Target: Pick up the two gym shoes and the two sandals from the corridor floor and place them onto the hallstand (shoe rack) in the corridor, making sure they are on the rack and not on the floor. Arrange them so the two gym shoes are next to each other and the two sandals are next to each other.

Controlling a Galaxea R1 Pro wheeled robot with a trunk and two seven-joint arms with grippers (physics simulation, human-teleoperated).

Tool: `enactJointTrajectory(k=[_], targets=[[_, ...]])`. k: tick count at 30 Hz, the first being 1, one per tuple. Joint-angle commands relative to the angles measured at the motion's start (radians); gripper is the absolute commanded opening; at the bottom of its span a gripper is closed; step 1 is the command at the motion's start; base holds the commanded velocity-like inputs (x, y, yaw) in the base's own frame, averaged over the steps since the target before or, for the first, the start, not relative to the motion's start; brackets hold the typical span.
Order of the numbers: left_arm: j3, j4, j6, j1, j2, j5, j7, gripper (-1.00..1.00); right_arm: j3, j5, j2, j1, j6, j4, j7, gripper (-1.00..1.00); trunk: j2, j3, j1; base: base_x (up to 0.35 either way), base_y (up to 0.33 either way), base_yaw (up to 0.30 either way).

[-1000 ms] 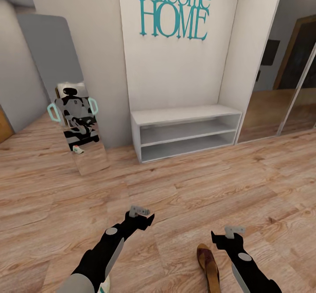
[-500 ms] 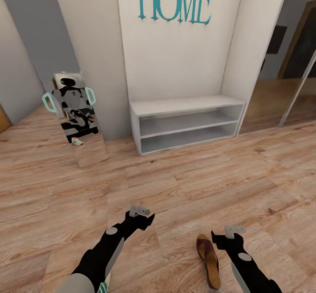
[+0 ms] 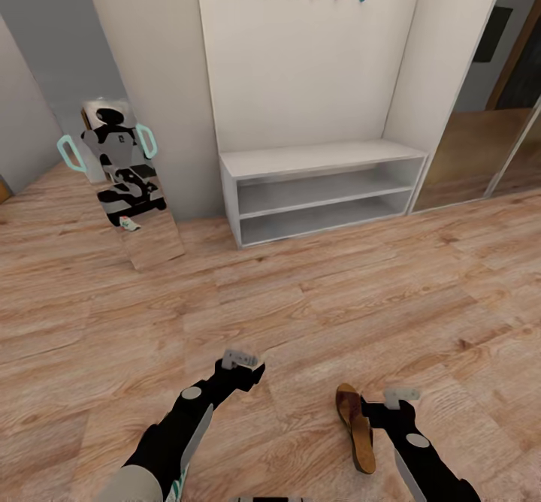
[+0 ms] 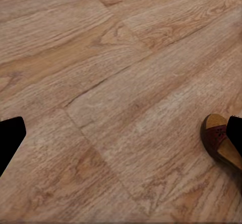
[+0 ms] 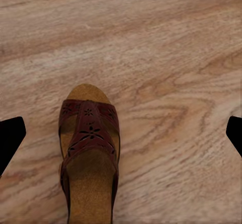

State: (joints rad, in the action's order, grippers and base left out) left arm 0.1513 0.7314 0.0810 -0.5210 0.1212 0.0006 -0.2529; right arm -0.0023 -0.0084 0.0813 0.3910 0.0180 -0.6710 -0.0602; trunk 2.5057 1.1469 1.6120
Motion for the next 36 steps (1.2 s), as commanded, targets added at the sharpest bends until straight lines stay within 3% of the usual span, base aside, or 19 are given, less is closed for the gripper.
enactJointTrajectory(k=[1, 36], targets=[[-0.001, 0.002, 0.006, -0.001, 0.0, 0.0, -0.003, 1.0, 0.001, -0.001, 0.0, 0.0, 0.002, -0.001, -0.003, 1.0, 0.001, 0.006, 0.0, 0.0, 0.0, 0.0], [-0.002, 0.002, 0.006, -0.002, 0.003, 0.001, -0.005, 1.0, 0.001, 0.0, -0.002, 0.0, 0.001, 0.001, -0.003, 1.0, 0.009, 0.194, 0.016, 0.0, 0.0, 0.0]])
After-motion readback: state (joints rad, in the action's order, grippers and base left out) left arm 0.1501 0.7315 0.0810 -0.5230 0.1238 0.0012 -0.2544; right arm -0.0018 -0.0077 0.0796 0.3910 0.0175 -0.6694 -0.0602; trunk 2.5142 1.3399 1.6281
